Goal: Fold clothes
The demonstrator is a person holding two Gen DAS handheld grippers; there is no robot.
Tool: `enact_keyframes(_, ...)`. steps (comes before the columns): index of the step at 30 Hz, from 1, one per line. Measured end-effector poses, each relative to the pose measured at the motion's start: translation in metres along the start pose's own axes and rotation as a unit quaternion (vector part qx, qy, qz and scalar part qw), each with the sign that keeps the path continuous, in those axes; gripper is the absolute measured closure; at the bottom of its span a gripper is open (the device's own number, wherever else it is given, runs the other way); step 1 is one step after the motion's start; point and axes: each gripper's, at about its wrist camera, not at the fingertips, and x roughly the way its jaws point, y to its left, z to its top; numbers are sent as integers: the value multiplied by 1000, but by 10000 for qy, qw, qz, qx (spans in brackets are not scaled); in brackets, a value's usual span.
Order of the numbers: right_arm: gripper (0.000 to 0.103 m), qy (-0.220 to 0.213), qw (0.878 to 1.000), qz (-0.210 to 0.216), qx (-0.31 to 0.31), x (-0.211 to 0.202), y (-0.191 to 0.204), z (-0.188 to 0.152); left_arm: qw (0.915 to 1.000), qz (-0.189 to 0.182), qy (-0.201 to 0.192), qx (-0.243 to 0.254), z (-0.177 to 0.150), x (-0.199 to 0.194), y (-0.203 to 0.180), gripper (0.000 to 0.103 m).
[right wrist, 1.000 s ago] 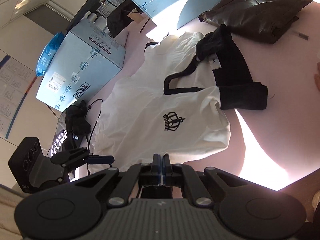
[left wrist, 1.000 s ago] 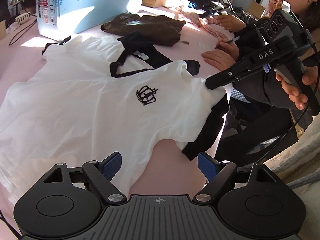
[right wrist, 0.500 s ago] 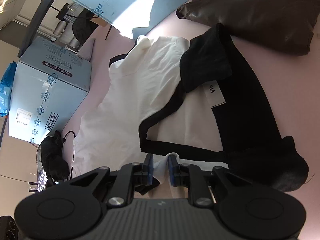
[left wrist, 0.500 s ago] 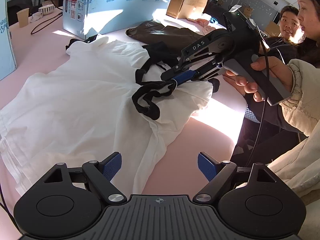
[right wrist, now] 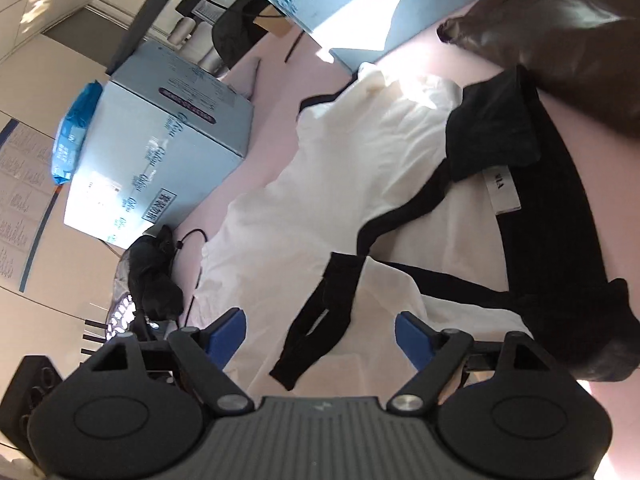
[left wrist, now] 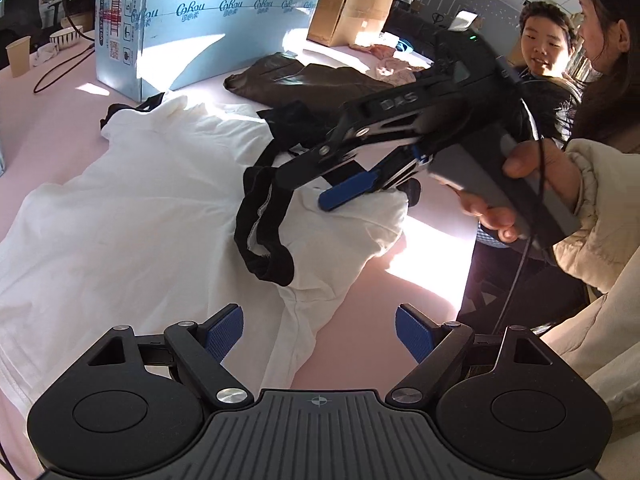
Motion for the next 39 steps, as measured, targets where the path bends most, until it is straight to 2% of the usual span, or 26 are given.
enact_keyframes(2, 23, 58, 9999, 5, 154, 7, -5, 2, 9999, 19, -54, 83, 2, -1, -3, 17)
enact_keyframes(4, 23, -4, 9998, 189, 48, -5, 3, 5, 9999, 12, -132, 69, 4, -2, -3, 17)
enact_keyframes(9, 16, -406, 9964, 414, -621, -47, 32, 16, 9998, 51, -202, -9, 15, 0, 3, 18)
enact_keyframes(13, 15, -1056, 9842, -336, -1380, -56, 52, 48, 9989, 389, -234, 86, 29, 8, 7, 17)
enact_keyframes(16, 16, -1293, 9739, -394, -1822, -53, 56, 82, 9974, 661, -269, -115, 36, 18, 15, 17)
enact_keyframes(17, 16, -1290, 9671, -576, -2114, -45, 63, 104, 9965, 739, -302, -230, 38, 22, 19, 17)
enact_keyframes(20, 16, -1038, 9458, -1056, -2889, -15, 74, 146, 9921, 1008, -494, -561, 40, 29, 30, 17)
enact_keyframes(22, 17, -897, 9331, -1307, -3229, 3, 77, 161, 9892, 1142, -551, -729, 38, 32, 38, 17)
enact_keyframes(24, 18, -714, 9216, -1369, -3562, 28, 79, 183, 9873, 1233, -547, -839, 35, 34, 44, 17)
enact_keyframes(26, 20, -494, 9226, -1205, -3632, 51, 78, 202, 9859, 1285, -467, -962, 31, 38, 50, 17)
enact_keyframes(29, 30, -60, 9299, -913, -3563, 85, 70, 232, 9837, 1291, -417, -1177, 26, 38, 58, 17)
enact_keyframes(31, 41, 270, 9365, -719, -3421, 108, 60, 247, 9820, 1266, -403, -1342, 24, 38, 62, 17)
enact_keyframes(34, 41, 460, 9320, -859, -3492, 134, 52, 255, 9800, 1287, -347, -1480, 22, 38, 66, 18)
enact_keyframes(38, 44, 594, 9197, -922, -3771, 154, 48, 253, 9785, 1350, -272, -1533, 19, 34, 68, 18)
enact_keyframes(39, 48, 608, 9158, -916, -3862, 157, 48, 250, 9781, 1366, -269, -1549, 18, 32, 68, 18)
